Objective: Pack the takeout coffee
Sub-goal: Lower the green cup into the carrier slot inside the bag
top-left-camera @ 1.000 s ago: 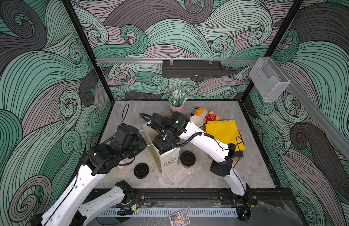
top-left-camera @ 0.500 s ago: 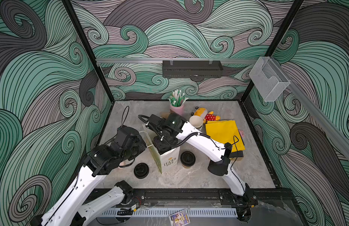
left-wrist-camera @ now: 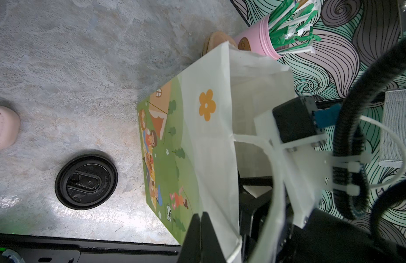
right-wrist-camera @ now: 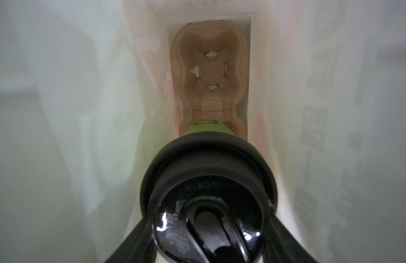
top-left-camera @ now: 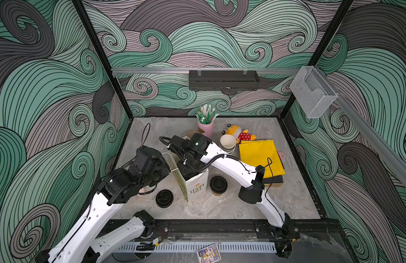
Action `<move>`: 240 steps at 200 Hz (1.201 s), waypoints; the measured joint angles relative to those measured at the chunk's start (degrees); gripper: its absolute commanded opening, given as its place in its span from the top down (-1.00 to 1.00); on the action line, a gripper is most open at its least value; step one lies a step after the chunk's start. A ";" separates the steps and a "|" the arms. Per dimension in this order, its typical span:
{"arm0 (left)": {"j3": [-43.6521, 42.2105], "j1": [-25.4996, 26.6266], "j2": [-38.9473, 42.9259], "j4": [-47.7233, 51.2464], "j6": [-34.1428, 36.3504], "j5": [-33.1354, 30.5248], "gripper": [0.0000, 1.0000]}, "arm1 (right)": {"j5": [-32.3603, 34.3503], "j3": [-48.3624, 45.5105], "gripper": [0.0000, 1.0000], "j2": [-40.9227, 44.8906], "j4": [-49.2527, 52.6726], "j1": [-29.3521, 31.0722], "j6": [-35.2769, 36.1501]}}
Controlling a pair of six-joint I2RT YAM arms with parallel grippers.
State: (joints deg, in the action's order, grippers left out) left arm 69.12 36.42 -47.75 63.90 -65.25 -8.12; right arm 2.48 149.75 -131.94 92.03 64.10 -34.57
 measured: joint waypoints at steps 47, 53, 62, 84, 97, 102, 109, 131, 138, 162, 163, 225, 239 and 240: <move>-0.35 0.00 0.02 -0.02 -0.31 0.02 0.86 | 0.02 0.00 -0.15 0.00 0.00 -0.09 -0.02; -0.44 0.00 0.02 0.00 -0.33 0.02 0.86 | 0.04 0.00 -0.15 0.00 0.00 -0.09 -0.02; -0.52 0.00 0.02 -0.02 -0.35 0.02 0.87 | 0.04 0.00 -0.15 -0.02 0.00 -0.09 -0.02; -0.66 0.00 0.02 -0.02 -0.35 0.02 0.87 | 0.04 0.00 -0.15 -0.15 0.00 -0.09 -0.02; -0.66 0.00 0.02 -0.02 -0.35 0.02 0.87 | 0.02 0.00 -0.15 -0.24 0.00 -0.09 -0.02; -0.66 0.00 0.04 -0.02 -0.35 0.00 0.87 | 0.00 0.00 -0.15 -0.31 0.00 -0.09 -0.02; -0.66 0.00 0.04 0.00 -0.35 0.00 0.87 | 0.00 -0.02 -0.15 -0.33 0.00 -0.09 0.00; -0.66 0.00 0.04 0.00 -0.37 0.00 0.87 | 0.00 -0.11 -0.15 -0.44 0.00 -0.09 0.00; -0.66 0.00 0.04 0.00 -0.37 0.00 0.87 | 0.00 -0.13 -0.15 -0.48 0.00 -0.11 0.00; -0.66 0.00 0.11 0.00 -0.37 0.00 0.88 | 0.02 -0.13 -0.15 -0.92 0.00 -0.11 0.00; -0.66 0.00 0.13 0.00 -0.37 0.00 0.88 | 0.02 -0.13 -0.15 -0.96 0.00 -0.11 0.00; -0.66 0.00 0.37 0.02 -0.39 -0.02 0.89 | -0.61 0.04 -0.15 -3.93 0.02 -0.15 0.09; -0.66 0.00 0.37 0.02 -0.39 -0.02 0.90 | -0.79 0.04 -0.15 -3.96 0.02 -0.20 0.11; -0.66 0.00 0.37 0.02 -0.39 -0.02 0.90 | -0.79 0.04 -0.15 -3.96 0.02 -0.22 0.11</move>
State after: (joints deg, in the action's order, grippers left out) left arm 68.47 36.42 -47.37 63.92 -65.65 -8.14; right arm 1.69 149.80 -135.90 92.05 63.88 -34.46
